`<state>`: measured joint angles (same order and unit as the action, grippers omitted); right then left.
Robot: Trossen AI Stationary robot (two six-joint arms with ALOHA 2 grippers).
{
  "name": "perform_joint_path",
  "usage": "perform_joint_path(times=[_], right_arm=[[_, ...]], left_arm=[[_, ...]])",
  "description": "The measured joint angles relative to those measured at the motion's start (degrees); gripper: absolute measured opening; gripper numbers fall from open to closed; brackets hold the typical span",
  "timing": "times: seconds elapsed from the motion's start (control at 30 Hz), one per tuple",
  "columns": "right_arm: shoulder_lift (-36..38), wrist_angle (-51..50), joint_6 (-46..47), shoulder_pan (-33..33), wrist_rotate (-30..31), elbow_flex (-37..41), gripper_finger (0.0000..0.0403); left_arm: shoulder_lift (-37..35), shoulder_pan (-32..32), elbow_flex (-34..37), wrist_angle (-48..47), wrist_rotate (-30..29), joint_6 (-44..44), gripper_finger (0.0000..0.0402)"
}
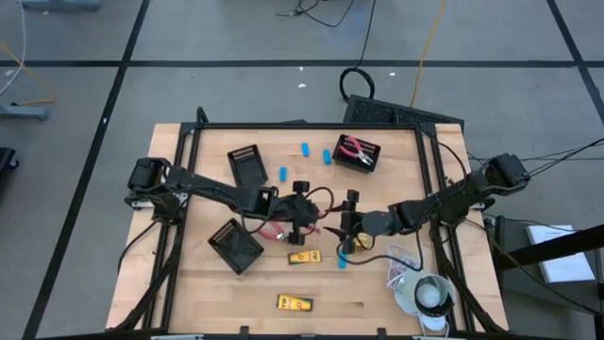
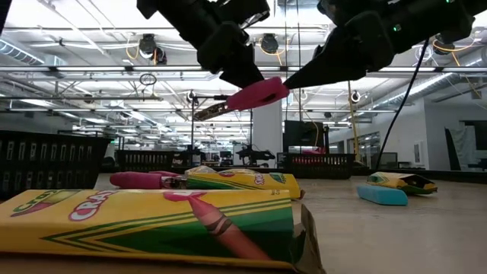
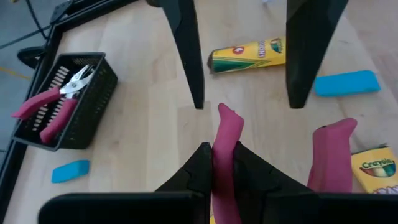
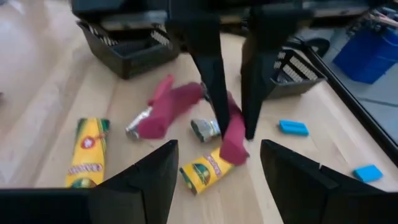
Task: Pick & Place School Supplies
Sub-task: Put the pink grommet eyelet pliers into the top right black bin
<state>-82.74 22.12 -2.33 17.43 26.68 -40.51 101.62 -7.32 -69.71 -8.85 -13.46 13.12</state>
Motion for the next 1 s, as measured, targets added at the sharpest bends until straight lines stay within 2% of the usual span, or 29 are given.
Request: perform_joint_path(times=[0.2,0.43,0.63,0.87,1.0], right_arm=[[0.00,-0.06,-0.22,-1.08,-0.02,0.01,0.0215],[0.00,0.01,-0.07,-2.14,-1.49,0.02,0.0181],[0.00,0.36,-0.09,-2.12,-1.49,0.02,0.0130],[0.00,-0.28,-0.15,-2.14,-3.34,0.02,0.0044],[0.09,-0.36,-1.25,-2.12,-4.01,0.02,0.0031]], left_arm=[[0.01,0.91,0.00,0.97,1.64,0.82,0.0040],[0.97,1.00,-0.06,3.40,2.48,1.40,0.0039],[1.78,1.04,-0.07,3.83,2.62,1.42,0.0039],[1.90,1.04,-0.04,4.31,2.44,1.75,0.0039],[1.90,1.10,-0.02,4.29,2.55,1.82,0.0039]])
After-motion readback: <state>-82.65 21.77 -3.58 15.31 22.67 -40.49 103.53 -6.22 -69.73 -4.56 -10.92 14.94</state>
